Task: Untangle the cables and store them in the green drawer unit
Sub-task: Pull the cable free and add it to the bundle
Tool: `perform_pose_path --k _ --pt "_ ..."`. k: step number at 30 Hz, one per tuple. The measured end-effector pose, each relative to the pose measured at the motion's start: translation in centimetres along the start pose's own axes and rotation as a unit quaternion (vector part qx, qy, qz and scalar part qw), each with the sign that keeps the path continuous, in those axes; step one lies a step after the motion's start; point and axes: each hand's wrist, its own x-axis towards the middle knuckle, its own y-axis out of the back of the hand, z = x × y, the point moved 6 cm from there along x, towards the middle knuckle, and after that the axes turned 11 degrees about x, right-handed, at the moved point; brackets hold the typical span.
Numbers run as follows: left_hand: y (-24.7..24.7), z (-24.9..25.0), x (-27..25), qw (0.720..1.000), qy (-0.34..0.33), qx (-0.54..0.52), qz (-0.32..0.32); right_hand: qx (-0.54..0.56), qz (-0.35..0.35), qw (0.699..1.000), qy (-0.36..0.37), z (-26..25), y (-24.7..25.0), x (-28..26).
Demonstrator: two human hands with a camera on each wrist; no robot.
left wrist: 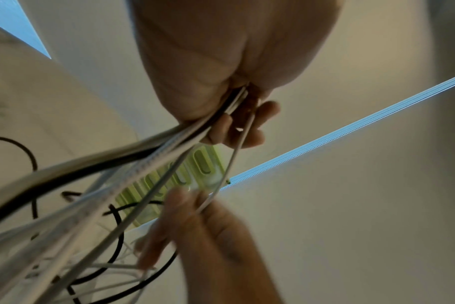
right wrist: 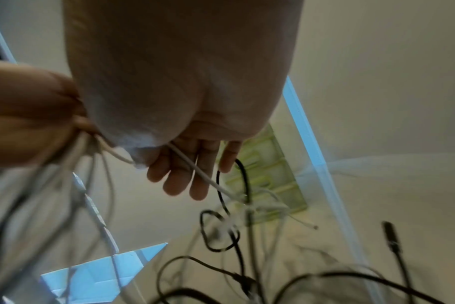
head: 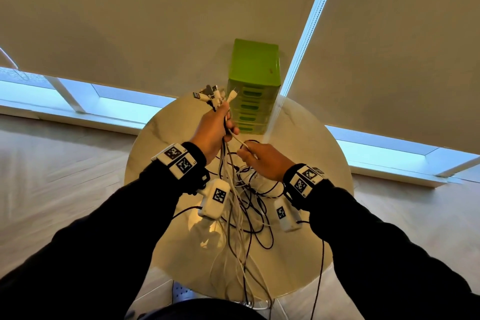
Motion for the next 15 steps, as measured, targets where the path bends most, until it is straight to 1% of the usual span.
perform_pose_path --k 3,5,8,10,13,15 --pt "0.8 1.8 -0.5 0.999 -0.027 -0.021 -0.005 -0.071 -0.042 0.995 -0.052 3.3 -1.3 -0.7" --pt "1.9 3.2 -0.6 0.998 -0.043 -0.047 0.004 -0.081 -0.050 0.993 -0.072 4.9 -1.8 -1.4" --pt "4.2 4.7 -0.4 0.995 -0.067 -0.067 0.042 -0.068 -0.008 0.995 -0.073 6.4 -1.1 -1.9" --pt "5.9 5.4 -0.5 0.991 -0.081 -0.081 0.073 -0.063 0.030 0.996 -0.053 6.8 0.1 -1.7" --pt "7.6 6.0 -0.8 0.984 -0.092 -0.107 0.111 -0.063 0.075 0.995 -0.033 6.1 2.5 -1.4" --pt "8.0 6.1 -1.0 0.982 -0.098 -0.113 0.120 -0.049 0.125 0.991 -0.015 4.8 4.2 -1.2"
